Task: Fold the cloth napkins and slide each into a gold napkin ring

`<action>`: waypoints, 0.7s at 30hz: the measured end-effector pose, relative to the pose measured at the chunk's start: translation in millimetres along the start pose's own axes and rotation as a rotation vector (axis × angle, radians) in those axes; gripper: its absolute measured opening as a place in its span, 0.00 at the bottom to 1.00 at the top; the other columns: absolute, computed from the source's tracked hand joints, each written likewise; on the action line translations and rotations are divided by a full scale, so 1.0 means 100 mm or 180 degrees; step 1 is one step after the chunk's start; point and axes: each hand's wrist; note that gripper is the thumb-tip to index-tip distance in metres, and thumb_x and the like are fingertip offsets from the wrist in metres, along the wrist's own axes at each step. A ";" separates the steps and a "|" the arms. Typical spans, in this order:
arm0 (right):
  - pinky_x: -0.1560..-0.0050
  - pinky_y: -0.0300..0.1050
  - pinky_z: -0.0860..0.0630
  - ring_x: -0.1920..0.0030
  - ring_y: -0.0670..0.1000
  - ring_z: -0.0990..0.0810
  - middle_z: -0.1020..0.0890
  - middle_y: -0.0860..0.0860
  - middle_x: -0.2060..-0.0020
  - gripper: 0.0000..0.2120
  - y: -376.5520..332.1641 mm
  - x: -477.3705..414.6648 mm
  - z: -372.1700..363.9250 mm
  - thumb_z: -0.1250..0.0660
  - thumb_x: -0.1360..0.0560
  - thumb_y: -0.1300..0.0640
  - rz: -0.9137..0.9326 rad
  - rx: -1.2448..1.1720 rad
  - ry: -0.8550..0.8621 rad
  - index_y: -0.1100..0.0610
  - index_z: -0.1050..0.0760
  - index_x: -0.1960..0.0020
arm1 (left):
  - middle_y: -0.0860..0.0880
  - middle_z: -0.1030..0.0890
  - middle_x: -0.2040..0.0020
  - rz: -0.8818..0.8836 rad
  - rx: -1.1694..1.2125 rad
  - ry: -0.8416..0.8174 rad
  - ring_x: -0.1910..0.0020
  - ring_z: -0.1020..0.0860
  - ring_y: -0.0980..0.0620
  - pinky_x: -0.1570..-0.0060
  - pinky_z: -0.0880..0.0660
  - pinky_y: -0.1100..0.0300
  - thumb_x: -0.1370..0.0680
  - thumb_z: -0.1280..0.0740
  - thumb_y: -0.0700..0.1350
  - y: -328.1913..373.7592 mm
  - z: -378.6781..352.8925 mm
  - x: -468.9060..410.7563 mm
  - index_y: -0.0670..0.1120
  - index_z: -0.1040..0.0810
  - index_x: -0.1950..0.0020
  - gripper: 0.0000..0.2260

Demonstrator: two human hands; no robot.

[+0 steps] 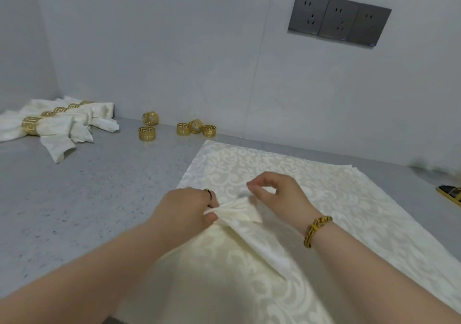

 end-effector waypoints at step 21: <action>0.48 0.45 0.31 0.40 0.59 0.29 0.28 0.58 0.41 0.16 0.40 -3.04 -1.06 0.44 0.25 0.65 -0.0038 0.2184 -0.0389 0.60 0.32 0.37 | 0.64 0.38 0.66 0.0844 0.0588 -0.0190 0.66 0.36 0.64 0.65 0.38 0.76 0.24 0.45 0.61 -0.74 -0.20 -0.32 0.66 0.31 0.55 0.05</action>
Point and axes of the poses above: each hand's wrist, its own x-axis away from the middle knuckle, its own z-axis out of the back of the hand, y = z × x
